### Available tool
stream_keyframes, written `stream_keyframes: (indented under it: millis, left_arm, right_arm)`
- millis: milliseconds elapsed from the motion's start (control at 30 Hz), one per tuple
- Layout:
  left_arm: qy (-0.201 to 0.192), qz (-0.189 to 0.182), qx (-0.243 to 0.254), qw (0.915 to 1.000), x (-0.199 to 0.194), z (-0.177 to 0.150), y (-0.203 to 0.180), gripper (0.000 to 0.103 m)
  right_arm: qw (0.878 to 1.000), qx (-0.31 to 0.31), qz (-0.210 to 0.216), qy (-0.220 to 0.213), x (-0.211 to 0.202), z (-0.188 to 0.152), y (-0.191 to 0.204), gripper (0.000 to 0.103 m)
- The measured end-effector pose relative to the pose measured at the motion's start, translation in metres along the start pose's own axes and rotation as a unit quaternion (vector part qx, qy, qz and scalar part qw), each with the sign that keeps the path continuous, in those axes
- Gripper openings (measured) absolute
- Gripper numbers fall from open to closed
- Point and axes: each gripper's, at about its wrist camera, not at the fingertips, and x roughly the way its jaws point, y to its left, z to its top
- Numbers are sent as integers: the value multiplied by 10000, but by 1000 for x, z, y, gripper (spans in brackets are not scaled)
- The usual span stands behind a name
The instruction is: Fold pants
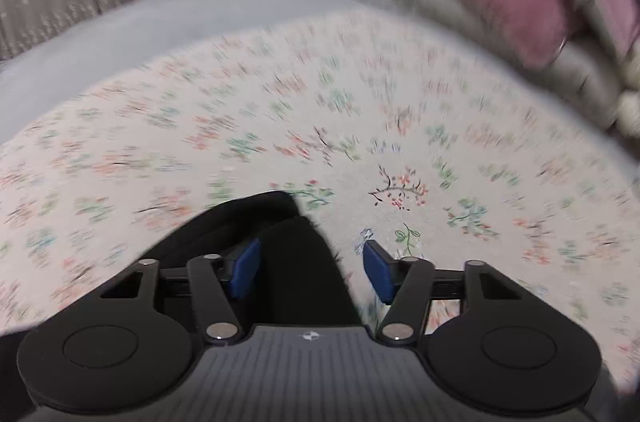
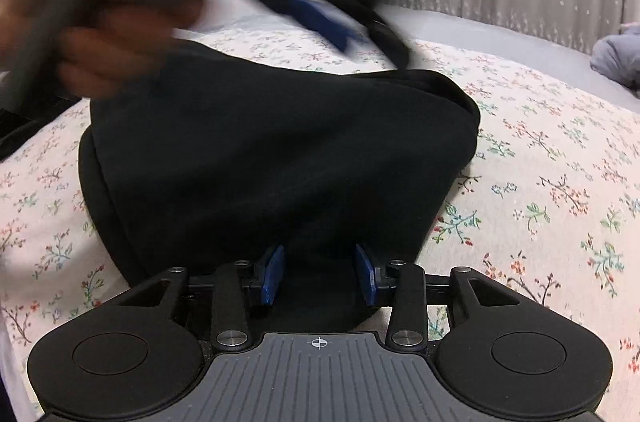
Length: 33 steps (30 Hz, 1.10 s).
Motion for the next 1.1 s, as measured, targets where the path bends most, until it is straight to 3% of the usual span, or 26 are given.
stream_keyframes:
  millis: [100,233,267,300,333,433,567,700,800,933,1000,1100]
  left_arm:
    - [267,188,-45,9995,44,21,0,69]
    - [713,128,-837,9939,80,48,28,66]
    - [689,82,-1041,9921,78,53,36,65]
    - [342,130,-1160,9926,68,57,42,53]
    - [48,191,-1249,9920,56,61,48,53]
    - [-249,-290,-1891,9812,25,59,71,56]
    - [-210,-98,-1633,9863,-1,30,63,56]
    - [-286,62,-1957,9802,-31,-23,58,56]
    - [-447,-96,-2313,9718,-58,-57,63,56]
    - [-404,-30,-2590,9650,-68,-91,71,56]
    - [-311,77,-2712,9620,-59,-100,76,56]
    - [-303,154,-2738,9612,-48,-107,81,55]
  right_arm:
    - [10000,60,-17,20,-1,0,1,40]
    - [9999,120,-59,62,1,2,3,41]
    - [9999,98,-76,79,2,2,3,41]
    - [9999,89,-67,96,2,3,3,41]
    - [9999,111,-32,121,2,4,2,41]
    - [9999,92,-25,133,2,6,2,41]
    - [9998,116,-14,143,3,9,2,41]
    - [9993,317,123,132,-1,11,-8,41]
    - [9930,1127,362,60,-12,15,-36,34]
    - [9691,2386,544,-297,-34,14,-90,37]
    - [9622,2668,460,-305,-36,11,-105,38]
    - [9638,2613,526,-125,-25,6,-100,29]
